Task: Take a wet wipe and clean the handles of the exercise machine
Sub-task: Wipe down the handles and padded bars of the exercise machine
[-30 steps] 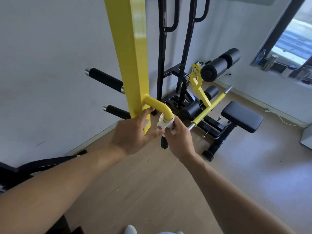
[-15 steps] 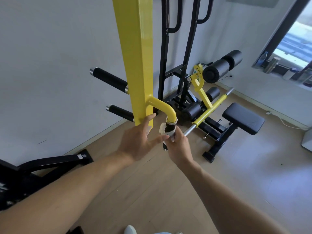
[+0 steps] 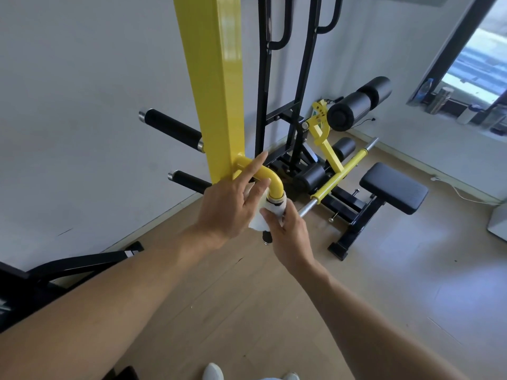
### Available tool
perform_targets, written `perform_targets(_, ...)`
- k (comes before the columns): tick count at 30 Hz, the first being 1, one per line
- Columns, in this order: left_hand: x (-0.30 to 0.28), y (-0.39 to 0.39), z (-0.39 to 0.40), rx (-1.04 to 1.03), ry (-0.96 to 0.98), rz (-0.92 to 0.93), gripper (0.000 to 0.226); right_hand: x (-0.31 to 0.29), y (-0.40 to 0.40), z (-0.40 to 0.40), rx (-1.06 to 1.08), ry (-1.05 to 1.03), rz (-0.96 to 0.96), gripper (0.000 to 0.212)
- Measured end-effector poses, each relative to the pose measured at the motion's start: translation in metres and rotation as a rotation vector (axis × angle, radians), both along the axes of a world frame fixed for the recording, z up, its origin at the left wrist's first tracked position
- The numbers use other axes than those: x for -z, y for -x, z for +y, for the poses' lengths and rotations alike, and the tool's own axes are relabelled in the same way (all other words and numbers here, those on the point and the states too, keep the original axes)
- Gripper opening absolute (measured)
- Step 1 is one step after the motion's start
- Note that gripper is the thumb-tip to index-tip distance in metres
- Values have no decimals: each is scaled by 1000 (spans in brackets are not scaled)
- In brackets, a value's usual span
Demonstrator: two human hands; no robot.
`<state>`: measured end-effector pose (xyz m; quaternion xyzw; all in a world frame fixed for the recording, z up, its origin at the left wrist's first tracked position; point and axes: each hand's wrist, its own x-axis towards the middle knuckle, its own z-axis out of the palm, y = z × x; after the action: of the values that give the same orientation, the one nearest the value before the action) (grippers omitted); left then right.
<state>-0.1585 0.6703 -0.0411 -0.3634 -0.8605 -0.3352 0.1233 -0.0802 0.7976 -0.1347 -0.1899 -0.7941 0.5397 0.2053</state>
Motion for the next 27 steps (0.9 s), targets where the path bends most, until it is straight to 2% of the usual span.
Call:
perform_targets(5,4,1,0,51,33,1,71,17,-6,4,-49,-34,-114,22)
perform_targets(11,6,4,1,48,36,13,65,2,7,5,21,12,56,28)
perform_targets(15,2,3,2,62,24,-30,60,23,0,6,-21,-50,-59,23)
perform_targets(18,0,3,2,82,22,-44,58,12,7,3,25,-18,55,23)
perform_targets(21,0,2,2,79,16,-61,58,2,16,4,29,-47,166,33)
perform_targets(23,-1,1,2,82,23,-62,58,16,9,5,-23,-128,111,29)
perform_targets(25,0,2,3,91,27,-73,59,34,2,7,-85,-158,-23,19)
perform_targets(27,0,2,3,106,18,-89,59,31,3,9,-86,-146,-35,17)
